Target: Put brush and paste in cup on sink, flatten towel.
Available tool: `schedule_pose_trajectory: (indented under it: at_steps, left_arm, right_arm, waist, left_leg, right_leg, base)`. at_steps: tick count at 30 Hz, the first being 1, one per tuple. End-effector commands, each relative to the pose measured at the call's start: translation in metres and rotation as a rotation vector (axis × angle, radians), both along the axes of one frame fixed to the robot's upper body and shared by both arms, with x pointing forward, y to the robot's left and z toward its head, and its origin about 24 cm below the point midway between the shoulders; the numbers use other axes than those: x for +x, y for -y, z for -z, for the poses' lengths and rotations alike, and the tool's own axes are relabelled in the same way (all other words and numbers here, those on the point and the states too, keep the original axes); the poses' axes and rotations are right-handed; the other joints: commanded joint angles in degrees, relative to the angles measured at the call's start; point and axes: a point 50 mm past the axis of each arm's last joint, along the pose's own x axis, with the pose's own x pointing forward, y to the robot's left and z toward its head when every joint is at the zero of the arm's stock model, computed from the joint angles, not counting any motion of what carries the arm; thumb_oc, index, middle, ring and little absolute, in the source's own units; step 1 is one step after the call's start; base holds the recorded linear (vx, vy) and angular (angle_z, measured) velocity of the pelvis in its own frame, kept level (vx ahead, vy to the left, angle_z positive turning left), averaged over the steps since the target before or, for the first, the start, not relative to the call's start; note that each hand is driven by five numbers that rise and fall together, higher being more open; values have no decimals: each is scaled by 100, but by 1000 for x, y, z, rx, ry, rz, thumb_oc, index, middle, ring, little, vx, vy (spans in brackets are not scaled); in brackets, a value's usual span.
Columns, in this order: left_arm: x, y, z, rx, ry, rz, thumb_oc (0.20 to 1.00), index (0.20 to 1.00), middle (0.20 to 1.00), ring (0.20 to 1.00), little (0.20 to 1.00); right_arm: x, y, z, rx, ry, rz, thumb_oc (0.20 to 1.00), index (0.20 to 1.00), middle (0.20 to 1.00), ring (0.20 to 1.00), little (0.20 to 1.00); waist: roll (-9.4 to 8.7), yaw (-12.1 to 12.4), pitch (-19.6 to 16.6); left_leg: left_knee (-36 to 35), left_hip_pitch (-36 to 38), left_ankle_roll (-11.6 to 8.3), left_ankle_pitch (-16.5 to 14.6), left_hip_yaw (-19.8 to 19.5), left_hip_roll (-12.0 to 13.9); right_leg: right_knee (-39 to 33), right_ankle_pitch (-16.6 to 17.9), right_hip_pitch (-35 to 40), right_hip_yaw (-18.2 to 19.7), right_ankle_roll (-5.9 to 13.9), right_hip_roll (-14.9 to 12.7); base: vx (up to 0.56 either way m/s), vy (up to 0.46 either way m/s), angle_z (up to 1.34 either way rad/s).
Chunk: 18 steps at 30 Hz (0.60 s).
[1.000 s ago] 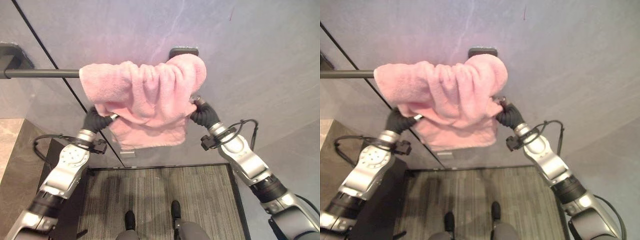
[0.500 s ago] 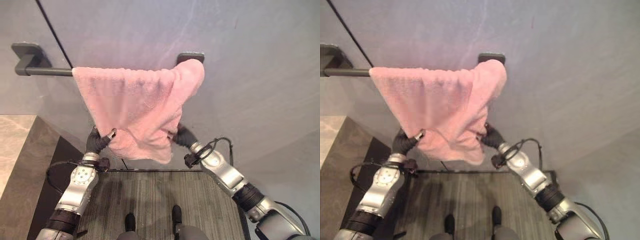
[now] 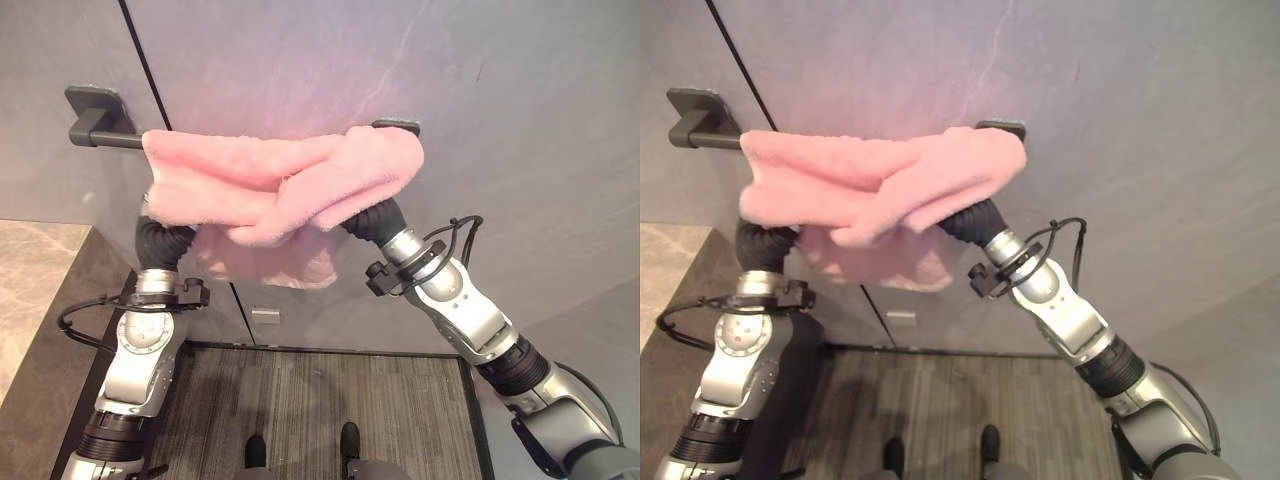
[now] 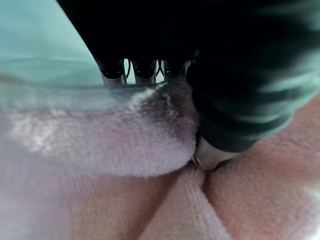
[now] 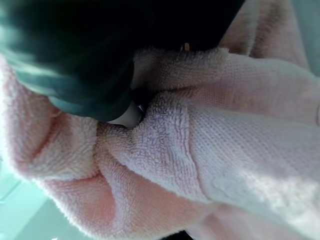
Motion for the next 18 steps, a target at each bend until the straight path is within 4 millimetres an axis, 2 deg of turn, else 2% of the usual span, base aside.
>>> schedule_pose_trajectory:
  at_steps: [1,5,11,13,16,18]
  left_arm:
    - [-5,-9,-29,30,144,-29,200,200,200,200,200]
    - [-8,-20,-28,18,147,-90,200,200,200,200,200]
    - [0,-32,-15,-7,80,-162,200,200,200,200,200]
    - [7,-35,-2,-16,14,-178,200,200,200,200,200]
    - [12,-35,10,-9,-50,-180,200,200,200,200,200]
    - [19,-36,29,5,-144,-187,200,200,200,200,200]
  right_arm:
    - [-9,-9,-39,80,148,-90,200,200,200,200,200]
    - [-1,-22,-29,27,82,-116,200,200,200,200,200]
    - [15,-43,-14,-52,-9,-117,200,200,200,200,200]
    - [22,-50,-3,-67,-61,-99,200,200,200,200,200]
    - [25,-48,4,-75,-79,-72,200,200,200,200,200]
    - [27,-45,13,-85,-104,-48,200,200,200,200,200]
  waist:
    - [-166,81,-110]
    - [-189,172,-37]
    - [-204,317,75]
    - [-197,357,97]
    - [-187,364,103]
    - [-171,339,104]
  left_leg:
    - [19,-63,-85,-14,282,-4]
    - [19,-111,-91,5,259,-2]
    - [19,-240,-91,68,216,-8]
    - [19,-285,-87,89,210,-11]
    - [19,-318,-83,105,207,-10]
    - [19,-330,-73,107,209,-11]
  right_leg:
    - [-9,-130,330,19,567,-500]
    - [-8,-119,295,1,559,-510]
    - [-4,-86,209,-36,545,-519]
    - [-7,-73,179,-43,545,-519]
    - [-9,-65,149,-39,544,-522]
    - [-9,-64,134,-32,545,-526]
  base:
    - [0,0,0]
    - [0,0,0]
    - [-14,-4,4]
    - [-14,4,8]
    - [0,0,0]
    - [0,0,0]
